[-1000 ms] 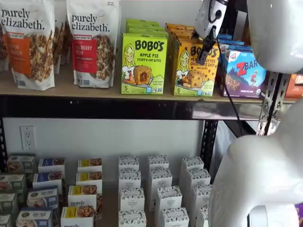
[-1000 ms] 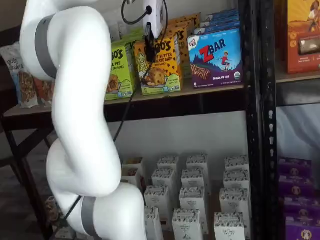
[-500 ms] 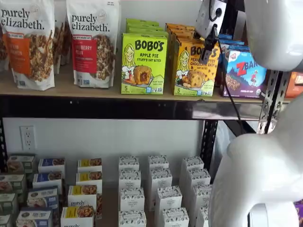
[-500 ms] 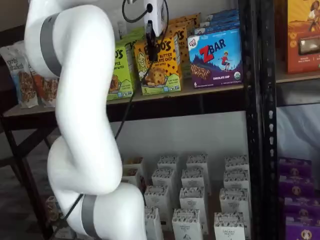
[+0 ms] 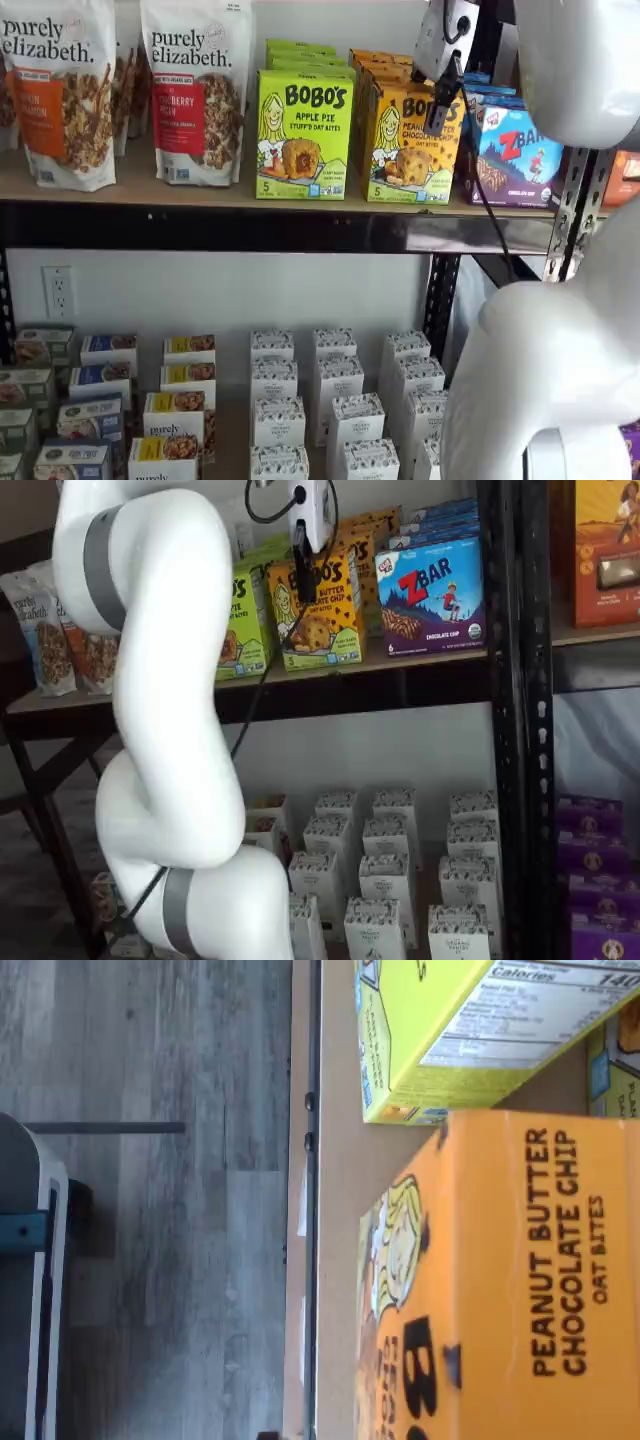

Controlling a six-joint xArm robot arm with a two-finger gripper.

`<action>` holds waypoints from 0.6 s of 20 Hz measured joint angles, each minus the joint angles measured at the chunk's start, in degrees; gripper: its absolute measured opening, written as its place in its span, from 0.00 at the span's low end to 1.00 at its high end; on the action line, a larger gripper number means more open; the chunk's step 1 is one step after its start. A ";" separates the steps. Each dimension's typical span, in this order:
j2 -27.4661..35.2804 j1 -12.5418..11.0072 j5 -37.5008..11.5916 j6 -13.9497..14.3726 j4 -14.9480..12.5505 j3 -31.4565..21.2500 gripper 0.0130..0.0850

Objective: Pick up the orange box on the top shelf, the fifth box from the left

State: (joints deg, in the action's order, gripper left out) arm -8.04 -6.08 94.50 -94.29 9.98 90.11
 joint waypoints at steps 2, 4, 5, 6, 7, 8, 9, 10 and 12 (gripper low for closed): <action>-0.09 0.07 -0.19 0.05 -0.10 -0.11 1.00; -0.17 0.16 -0.28 0.12 -0.21 -0.18 1.00; -0.19 0.22 -0.29 0.17 -0.28 -0.19 1.00; -0.22 0.27 -0.33 0.21 -0.35 -0.22 1.00; -0.29 0.33 -0.44 0.25 -0.44 -0.30 1.00; -0.36 0.39 -0.52 0.29 -0.53 -0.39 1.00; -0.43 0.45 -0.62 0.33 -0.65 -0.49 1.00; -0.54 0.52 -0.75 0.36 -0.78 -0.63 1.00; -0.72 0.58 -0.90 0.40 -0.91 -0.87 1.00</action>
State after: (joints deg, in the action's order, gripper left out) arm -8.76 -5.50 93.60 -93.89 9.08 89.24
